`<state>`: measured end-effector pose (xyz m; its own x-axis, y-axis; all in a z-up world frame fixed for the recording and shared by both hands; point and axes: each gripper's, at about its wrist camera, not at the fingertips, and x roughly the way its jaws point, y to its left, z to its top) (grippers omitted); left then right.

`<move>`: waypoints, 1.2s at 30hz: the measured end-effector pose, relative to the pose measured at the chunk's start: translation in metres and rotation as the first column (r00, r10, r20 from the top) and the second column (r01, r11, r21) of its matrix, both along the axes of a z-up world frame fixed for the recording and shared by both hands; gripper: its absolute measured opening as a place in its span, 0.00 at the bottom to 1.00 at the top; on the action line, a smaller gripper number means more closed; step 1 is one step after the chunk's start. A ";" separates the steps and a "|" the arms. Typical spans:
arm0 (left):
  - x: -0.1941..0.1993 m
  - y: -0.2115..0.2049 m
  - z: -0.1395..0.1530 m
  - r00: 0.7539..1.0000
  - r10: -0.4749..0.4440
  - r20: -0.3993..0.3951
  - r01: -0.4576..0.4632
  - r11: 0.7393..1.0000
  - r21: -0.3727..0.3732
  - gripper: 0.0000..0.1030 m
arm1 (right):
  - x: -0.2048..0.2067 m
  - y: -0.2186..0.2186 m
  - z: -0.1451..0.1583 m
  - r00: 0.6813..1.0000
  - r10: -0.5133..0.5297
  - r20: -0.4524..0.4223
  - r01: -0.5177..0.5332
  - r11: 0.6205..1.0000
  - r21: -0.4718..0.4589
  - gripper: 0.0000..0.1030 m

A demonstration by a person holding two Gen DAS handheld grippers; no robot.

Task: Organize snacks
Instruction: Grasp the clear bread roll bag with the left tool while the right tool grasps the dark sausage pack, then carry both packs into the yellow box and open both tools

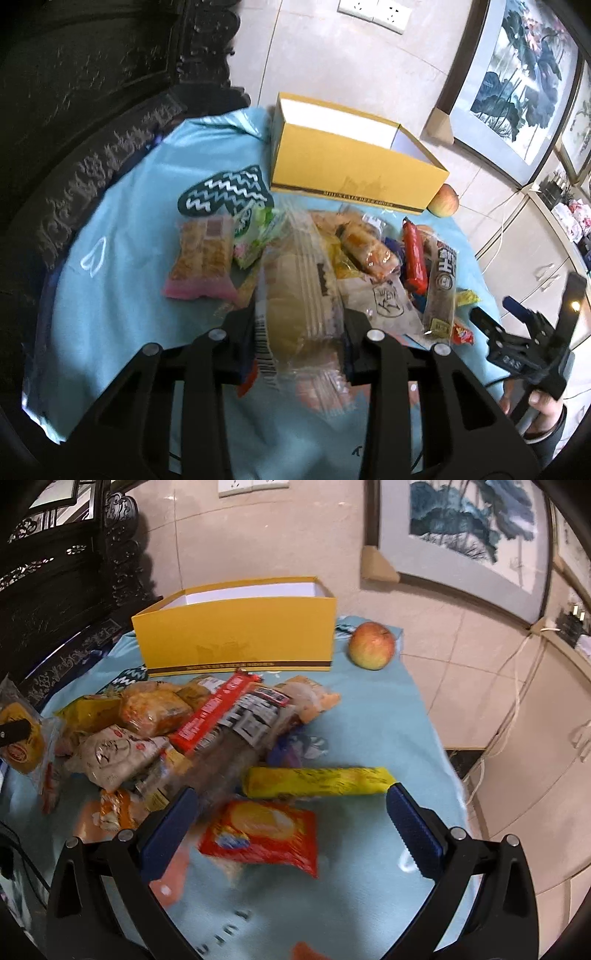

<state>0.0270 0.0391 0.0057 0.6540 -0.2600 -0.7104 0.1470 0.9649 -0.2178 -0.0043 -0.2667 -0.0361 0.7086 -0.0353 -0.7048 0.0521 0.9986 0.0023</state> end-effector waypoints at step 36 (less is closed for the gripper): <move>0.019 -0.027 0.080 0.991 -0.074 0.111 0.075 0.997 -0.004 0.34 | 0.052 0.006 0.098 0.989 0.135 0.056 -0.142 0.981 0.130 0.27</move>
